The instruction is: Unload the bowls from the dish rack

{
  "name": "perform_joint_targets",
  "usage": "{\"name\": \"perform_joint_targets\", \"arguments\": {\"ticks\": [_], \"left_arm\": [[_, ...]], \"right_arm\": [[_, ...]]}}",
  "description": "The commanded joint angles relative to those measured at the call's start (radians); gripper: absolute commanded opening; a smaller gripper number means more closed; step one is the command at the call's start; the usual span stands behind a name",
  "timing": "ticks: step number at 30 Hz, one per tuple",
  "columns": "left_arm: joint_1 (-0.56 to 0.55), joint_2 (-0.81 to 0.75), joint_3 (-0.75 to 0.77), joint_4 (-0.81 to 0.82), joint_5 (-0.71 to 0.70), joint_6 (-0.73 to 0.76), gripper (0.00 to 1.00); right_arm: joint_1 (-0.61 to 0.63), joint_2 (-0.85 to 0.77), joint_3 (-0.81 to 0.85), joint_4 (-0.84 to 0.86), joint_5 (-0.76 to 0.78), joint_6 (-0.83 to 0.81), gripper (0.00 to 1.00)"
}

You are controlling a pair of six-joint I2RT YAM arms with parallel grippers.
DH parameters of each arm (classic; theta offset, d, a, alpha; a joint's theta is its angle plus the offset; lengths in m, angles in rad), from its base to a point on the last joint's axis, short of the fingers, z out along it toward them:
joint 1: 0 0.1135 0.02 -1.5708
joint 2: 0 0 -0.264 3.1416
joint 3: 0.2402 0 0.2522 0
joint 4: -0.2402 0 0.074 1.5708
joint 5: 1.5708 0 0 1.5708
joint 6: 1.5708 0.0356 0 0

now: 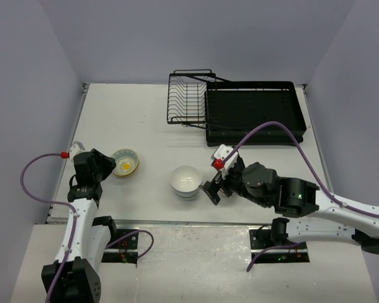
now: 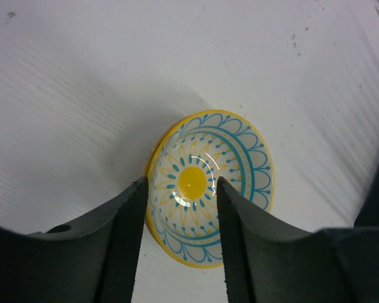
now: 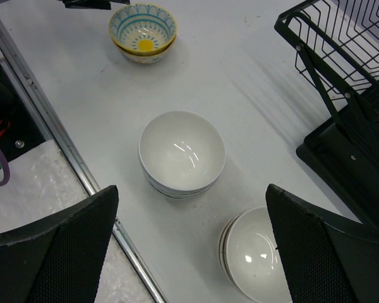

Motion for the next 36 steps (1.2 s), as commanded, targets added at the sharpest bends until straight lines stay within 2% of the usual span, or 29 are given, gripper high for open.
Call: {"name": "perform_joint_targets", "arguments": {"ticks": [1, 2, 4, 6, 9, 11, 12, 15, 17, 21, 28, 36], "left_arm": [[0.008, -0.069, 0.061, -0.064, 0.006, 0.026, 0.52], [0.008, -0.086, 0.096, -0.119, -0.003, 0.045, 0.64], [0.008, -0.138, 0.17, -0.2, -0.018, 0.072, 0.81], [0.007, -0.179, 0.234, -0.244, 0.003, 0.146, 0.89], [0.007, -0.18, 0.452, -0.383, 0.023, 0.255, 0.99], [0.007, -0.154, 0.533, -0.434, 0.054, 0.361, 1.0], [0.0, -0.143, 0.613, -0.505, 0.017, 0.393, 1.0], [-0.095, -0.156, 0.673, -0.57, -0.156, 0.407, 1.0], [-0.159, -0.218, 0.678, -0.578, -0.227, 0.421, 1.0], [-0.266, -0.345, 0.67, -0.594, -0.331, 0.453, 1.0], [-0.305, -0.44, 0.62, -0.58, -0.454, 0.438, 1.0], [-0.305, -0.465, 0.591, -0.567, -0.43, 0.436, 1.0]], "right_arm": [[-0.014, -0.007, 0.037, 0.012, -0.009, 0.018, 0.99], [-0.02, -0.007, 0.039, 0.012, -0.008, 0.036, 0.99], [-0.049, -0.023, 0.044, 0.012, 0.018, 0.086, 0.99], [-0.101, -0.048, 0.045, 0.012, 0.102, 0.137, 0.99], [-0.196, -0.137, 0.03, 0.009, 0.213, 0.254, 0.99], [-0.264, -0.22, 0.031, -0.045, 0.294, 0.301, 0.99], [-0.275, -0.247, 0.036, -0.071, 0.334, 0.339, 0.99], [-0.275, -0.347, 0.083, -0.221, 0.452, 0.398, 0.99], [-0.273, -0.382, 0.134, -0.383, 0.501, 0.427, 0.99], [-0.275, -0.422, 0.137, -0.563, 0.63, 0.47, 0.99], [-0.273, -0.556, 0.079, -0.602, 0.622, 0.475, 0.99], [-0.275, -0.594, 0.067, -0.599, 0.663, 0.479, 0.99]]}}
